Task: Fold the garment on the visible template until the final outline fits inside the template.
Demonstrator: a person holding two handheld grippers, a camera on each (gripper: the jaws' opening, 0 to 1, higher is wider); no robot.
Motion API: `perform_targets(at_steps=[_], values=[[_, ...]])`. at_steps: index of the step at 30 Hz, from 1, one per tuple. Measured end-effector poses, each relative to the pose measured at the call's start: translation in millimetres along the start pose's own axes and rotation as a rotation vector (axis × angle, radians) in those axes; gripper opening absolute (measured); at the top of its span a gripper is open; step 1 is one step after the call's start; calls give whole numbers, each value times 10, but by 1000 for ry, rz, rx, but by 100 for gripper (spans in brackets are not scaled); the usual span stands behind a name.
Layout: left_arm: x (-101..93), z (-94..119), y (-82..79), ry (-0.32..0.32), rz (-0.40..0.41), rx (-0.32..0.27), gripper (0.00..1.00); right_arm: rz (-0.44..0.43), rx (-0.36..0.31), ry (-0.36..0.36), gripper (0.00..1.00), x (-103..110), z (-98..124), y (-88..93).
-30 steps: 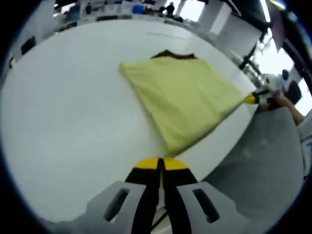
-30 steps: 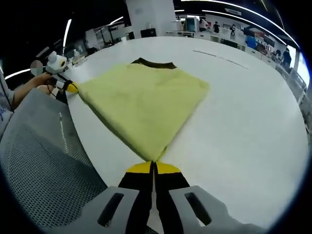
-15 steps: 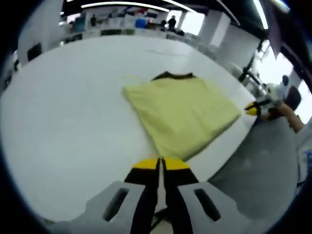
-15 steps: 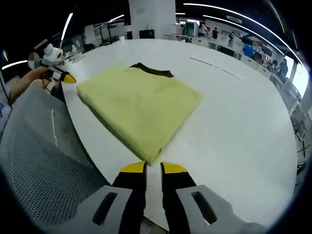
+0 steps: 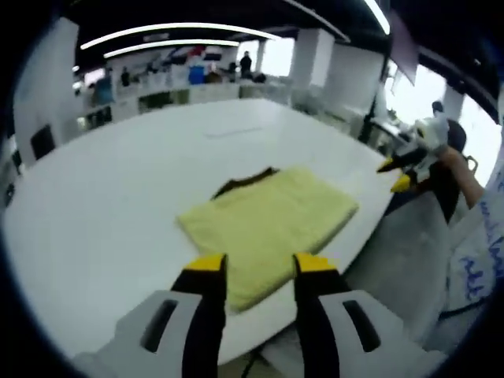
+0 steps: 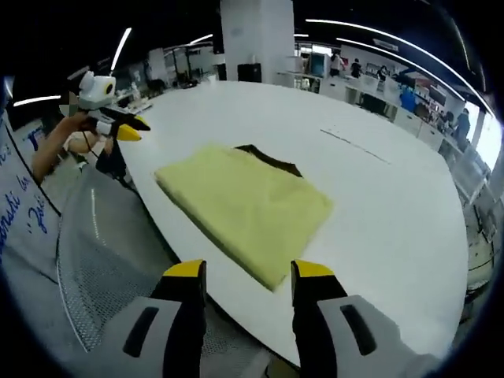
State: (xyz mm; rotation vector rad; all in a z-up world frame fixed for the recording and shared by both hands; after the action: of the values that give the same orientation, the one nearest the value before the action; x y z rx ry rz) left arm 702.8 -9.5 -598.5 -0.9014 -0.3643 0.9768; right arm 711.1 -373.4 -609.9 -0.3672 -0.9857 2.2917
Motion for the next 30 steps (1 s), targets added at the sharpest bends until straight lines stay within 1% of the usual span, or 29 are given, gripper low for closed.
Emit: perform_targets(at_steps=[2,3,5,6,8,11,13,15,17,18,20,21,22,24,30], values=[[-66,67,-54,8,-24,-8,32,11,-10,4,50,35,88,-66],[-103,97,-67,17,-42,-1,34,17,-19,12,53,48,133,-103],[-171,132,-74,30,-73,12,42,22,-28,17,62,75,175,-134],[-207,145,-72,36,-81,20,47,21,-27,16,65,100,190,-136],[-294,178,-73,52,-95,30,52,30,-19,17,72,137,200,-121],[-356,199,-69,61,-118,34,60,30,-20,19,78,168,215,-102],[-368,202,-49,65,-123,55,68,25,-23,17,81,193,234,-97],[-400,204,-37,66,-133,77,75,26,-35,25,89,207,269,-101],[-432,201,-34,78,-136,87,79,25,-56,34,97,207,302,-113],[-463,192,-35,93,-138,85,83,22,-63,37,100,206,313,-117],[-510,160,-34,116,-142,86,92,17,-71,37,100,202,336,-114],[-539,134,-29,126,-146,97,100,18,-74,34,100,199,342,-112],[-567,129,-17,136,-155,114,98,17,-74,33,100,199,343,-110],[-611,104,-27,148,-160,120,100,17,-69,33,100,194,348,-93],[-641,90,-98,144,-161,106,100,10,-71,44,100,160,380,-55]])
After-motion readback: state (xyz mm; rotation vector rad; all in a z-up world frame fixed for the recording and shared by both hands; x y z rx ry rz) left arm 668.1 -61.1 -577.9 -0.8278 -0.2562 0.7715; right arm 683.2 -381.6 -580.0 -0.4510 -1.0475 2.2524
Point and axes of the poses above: the point that each gripper's makers call its tool centre point, and the gripper's own axes: z roughly backward along the fingers, x roughly to its left, y roughly out of its underside, the point moved 6 cm from there along z, roughly backward along the fingers
